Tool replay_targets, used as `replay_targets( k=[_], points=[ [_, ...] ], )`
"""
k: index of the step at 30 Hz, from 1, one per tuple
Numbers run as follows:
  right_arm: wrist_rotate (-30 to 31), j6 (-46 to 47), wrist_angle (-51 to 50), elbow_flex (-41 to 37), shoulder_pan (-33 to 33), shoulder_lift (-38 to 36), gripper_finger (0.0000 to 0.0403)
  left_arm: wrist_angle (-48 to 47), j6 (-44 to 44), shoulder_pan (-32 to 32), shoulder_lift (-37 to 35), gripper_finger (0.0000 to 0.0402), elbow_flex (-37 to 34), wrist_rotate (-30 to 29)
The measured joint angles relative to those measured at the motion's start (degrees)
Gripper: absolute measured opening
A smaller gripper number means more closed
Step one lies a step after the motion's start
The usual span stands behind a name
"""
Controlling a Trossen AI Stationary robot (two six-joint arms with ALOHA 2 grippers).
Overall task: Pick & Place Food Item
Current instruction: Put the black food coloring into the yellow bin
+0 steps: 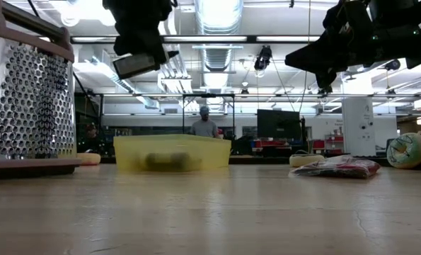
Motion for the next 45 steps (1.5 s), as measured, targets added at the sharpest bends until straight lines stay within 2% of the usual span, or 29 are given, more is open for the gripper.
replay_targets(
  k=[7, 20, 26, 33, 45],
  points=[
    [0.00, 0.02, 0.00, 0.00, 0.02, 0.00, 0.0047, 0.60, 1.37, 2.23, 0.78, 0.0151, 0.00, 0.25],
    [0.00, 0.02, -0.02, 0.00, 0.00, -0.02, 0.0047, 0.83, -1.06, 3.00, 8.80, 0.0151, -0.57, 2.73],
    [0.00, 0.02, -0.02, 0.00, 0.02, -0.01, 0.0047, 1.87, -0.08, 4.29, 8.61, 0.0151, -0.57, 2.74],
    [0.00, 0.02, -0.02, 0.00, 0.00, -0.02, 0.0047, 2.69, 4.79, 9.54, 8.07, 0.0151, -0.57, 2.97],
    [0.01, 0.01, -0.02, 0.00, 0.01, 0.00, 0.0047, 7.97, 18.42, 21.64, 9.20, 0.0151, -0.57, 7.98]
  ],
)
